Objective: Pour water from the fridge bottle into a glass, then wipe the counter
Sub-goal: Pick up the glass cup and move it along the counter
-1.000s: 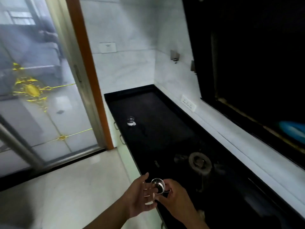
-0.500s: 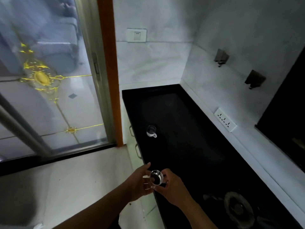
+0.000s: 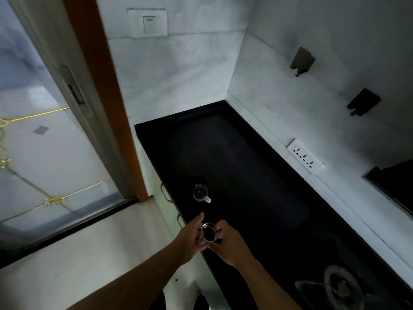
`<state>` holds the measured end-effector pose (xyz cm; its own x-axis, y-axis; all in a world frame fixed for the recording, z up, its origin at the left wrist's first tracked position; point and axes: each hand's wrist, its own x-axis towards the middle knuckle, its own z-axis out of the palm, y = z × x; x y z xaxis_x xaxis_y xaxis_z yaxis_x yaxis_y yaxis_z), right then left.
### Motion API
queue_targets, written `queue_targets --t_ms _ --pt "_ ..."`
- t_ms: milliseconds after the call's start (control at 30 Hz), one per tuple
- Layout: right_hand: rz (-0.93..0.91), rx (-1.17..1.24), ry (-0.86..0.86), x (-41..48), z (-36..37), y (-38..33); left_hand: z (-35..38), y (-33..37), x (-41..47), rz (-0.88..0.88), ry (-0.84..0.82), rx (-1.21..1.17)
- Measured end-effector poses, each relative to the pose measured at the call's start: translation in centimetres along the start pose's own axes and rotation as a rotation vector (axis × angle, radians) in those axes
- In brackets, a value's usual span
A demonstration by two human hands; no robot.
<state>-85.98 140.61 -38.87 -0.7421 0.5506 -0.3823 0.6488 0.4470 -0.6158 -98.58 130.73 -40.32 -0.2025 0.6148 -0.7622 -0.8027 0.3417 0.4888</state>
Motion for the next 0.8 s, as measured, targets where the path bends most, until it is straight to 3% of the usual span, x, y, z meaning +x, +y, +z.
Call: queue_targets --t_ms 800 --pt "0.063 -0.080 -0.014 7.5 -0.5 1.6 1.6 3.1 4.6 -0.044 0.237 0.183"
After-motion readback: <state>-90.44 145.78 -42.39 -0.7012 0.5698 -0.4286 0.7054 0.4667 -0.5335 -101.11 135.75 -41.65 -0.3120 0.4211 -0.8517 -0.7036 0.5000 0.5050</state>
